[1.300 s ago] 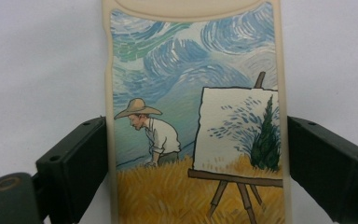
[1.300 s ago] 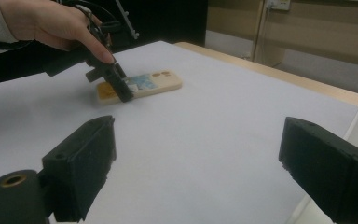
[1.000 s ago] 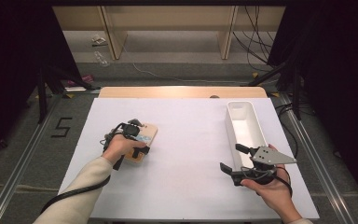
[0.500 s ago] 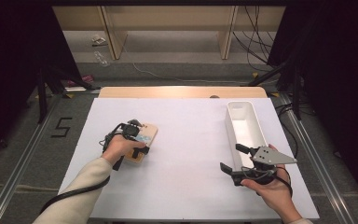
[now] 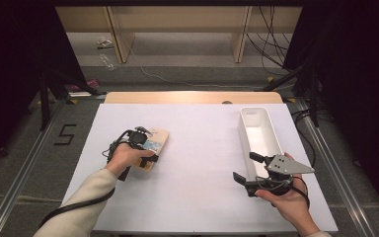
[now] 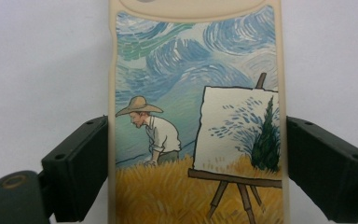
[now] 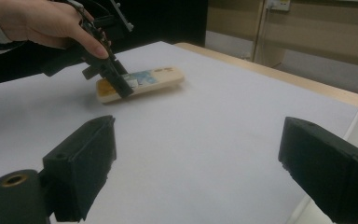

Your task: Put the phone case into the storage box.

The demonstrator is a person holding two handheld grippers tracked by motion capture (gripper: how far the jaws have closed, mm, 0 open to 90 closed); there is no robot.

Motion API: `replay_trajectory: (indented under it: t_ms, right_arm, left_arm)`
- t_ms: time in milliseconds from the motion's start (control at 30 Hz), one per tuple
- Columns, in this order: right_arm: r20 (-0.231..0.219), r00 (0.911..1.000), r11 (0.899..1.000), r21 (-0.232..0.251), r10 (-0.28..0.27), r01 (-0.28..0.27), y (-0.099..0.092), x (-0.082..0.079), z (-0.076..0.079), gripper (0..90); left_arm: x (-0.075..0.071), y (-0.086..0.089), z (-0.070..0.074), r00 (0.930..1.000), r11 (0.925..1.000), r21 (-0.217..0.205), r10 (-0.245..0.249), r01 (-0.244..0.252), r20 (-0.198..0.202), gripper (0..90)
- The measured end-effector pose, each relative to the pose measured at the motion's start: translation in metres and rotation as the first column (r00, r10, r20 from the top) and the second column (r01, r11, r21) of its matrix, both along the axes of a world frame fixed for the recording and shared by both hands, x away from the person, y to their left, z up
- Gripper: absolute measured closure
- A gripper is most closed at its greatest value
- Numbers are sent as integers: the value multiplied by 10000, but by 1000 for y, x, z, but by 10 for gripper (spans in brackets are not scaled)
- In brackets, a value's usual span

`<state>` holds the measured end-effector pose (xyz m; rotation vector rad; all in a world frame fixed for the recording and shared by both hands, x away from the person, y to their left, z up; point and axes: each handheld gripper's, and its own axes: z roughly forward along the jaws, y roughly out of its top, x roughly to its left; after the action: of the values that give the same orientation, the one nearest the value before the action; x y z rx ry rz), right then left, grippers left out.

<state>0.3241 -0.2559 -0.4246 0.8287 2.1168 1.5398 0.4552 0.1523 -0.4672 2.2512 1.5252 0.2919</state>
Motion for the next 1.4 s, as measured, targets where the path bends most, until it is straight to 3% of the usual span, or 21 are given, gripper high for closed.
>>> replay_trajectory:
  t_ms: [333, 767, 1033, 1267, 1300, 1400]
  right_arm:
    - [3, 10000, 10000, 23, -20, 20, 0, 0, 0, 121]
    - [-13, 10000, 10000, 31, -41, 41, 0, 0, 0, 121]
    - [-47, 10000, 10000, 10, -75, 75, 0, 0, 0, 121]
    - [-30, 10000, 10000, 9, -70, 70, 0, 0, -1, 121]
    - [-47, 10000, 10000, -2, -82, 82, 0, 0, -1, 121]
    - [-53, 9999, 9999, -33, -95, 95, 0, 0, -1, 121]
  left_arm:
    - [-7, -1, 8, 9968, 9990, -301, -302, 325, 734, 114]
    - [-18, -7, 14, 9812, 9930, -701, -820, 955, 1747, 115]
    - [-26, -1, 17, 9656, 9879, -842, -1072, 1303, 2369, 115]
    - [-34, 4, 20, 9565, 9856, -977, -1068, 1378, 2715, 115]
    - [-36, 6, 21, 9492, 9838, -1050, -1083, 1450, 2956, 115]
    - [-39, 7, 22, 9418, 9829, -1155, -993, 1431, 3212, 116]
